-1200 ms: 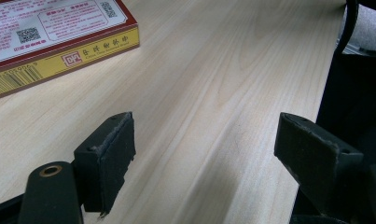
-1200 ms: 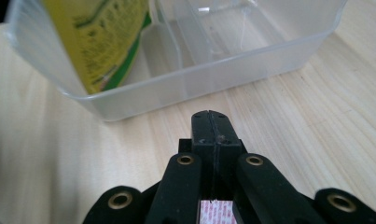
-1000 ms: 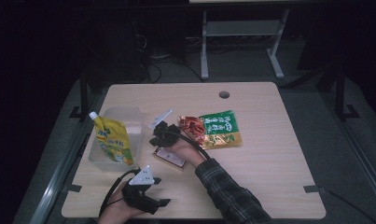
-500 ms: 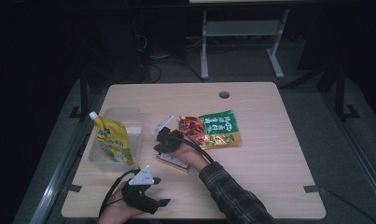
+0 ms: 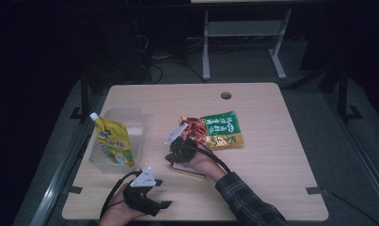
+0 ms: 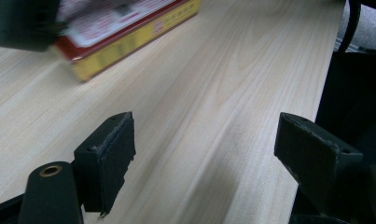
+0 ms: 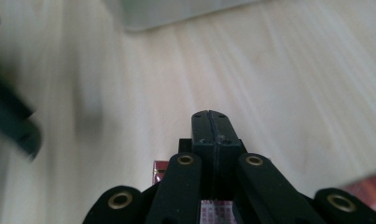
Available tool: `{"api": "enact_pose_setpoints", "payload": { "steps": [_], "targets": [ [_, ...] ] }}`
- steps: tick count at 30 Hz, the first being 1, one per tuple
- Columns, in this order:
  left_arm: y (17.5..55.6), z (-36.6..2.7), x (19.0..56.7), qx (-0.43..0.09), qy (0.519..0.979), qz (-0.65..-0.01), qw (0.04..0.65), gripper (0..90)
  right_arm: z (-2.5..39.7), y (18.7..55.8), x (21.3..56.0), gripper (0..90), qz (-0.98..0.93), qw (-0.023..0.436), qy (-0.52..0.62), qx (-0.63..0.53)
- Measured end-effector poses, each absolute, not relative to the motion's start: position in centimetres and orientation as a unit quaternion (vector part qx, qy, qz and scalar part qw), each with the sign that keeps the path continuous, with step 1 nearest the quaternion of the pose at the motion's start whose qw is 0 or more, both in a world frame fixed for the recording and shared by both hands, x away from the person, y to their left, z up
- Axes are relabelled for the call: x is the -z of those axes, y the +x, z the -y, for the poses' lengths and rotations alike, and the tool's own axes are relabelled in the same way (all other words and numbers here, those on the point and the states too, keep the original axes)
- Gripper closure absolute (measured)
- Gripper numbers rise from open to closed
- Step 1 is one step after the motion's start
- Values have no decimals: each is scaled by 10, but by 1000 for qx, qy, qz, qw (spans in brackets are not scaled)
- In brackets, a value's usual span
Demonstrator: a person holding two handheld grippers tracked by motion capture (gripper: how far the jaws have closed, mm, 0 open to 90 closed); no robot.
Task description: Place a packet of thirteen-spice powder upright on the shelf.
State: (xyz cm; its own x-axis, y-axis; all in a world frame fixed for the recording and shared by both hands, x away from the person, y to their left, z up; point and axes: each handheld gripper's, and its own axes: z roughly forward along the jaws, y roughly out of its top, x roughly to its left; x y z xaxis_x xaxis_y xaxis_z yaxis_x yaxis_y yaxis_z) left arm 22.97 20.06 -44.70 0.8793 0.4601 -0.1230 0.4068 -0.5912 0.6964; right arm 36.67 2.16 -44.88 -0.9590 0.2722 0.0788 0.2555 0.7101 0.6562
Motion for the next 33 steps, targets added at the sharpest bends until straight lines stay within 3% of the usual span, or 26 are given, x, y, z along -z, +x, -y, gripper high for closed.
{"api": "enact_pose_setpoints", "payload": {
  "steps": [19, 24, 33],
  "targets": [
    [231, -199, 447, -39, 890, -240, 385, 198, 44, 326, 444, 899, -922, 3, 147, -357],
    [242, -195, 443, -47, 883, -234, 404, 195, 79, 322, 427, 899, -908, 19, 186, -375],
    [262, -179, 438, -50, 878, -209, 427, 184, 133, 316, 425, 899, -894, 33, 235, -379]
  ]
}}
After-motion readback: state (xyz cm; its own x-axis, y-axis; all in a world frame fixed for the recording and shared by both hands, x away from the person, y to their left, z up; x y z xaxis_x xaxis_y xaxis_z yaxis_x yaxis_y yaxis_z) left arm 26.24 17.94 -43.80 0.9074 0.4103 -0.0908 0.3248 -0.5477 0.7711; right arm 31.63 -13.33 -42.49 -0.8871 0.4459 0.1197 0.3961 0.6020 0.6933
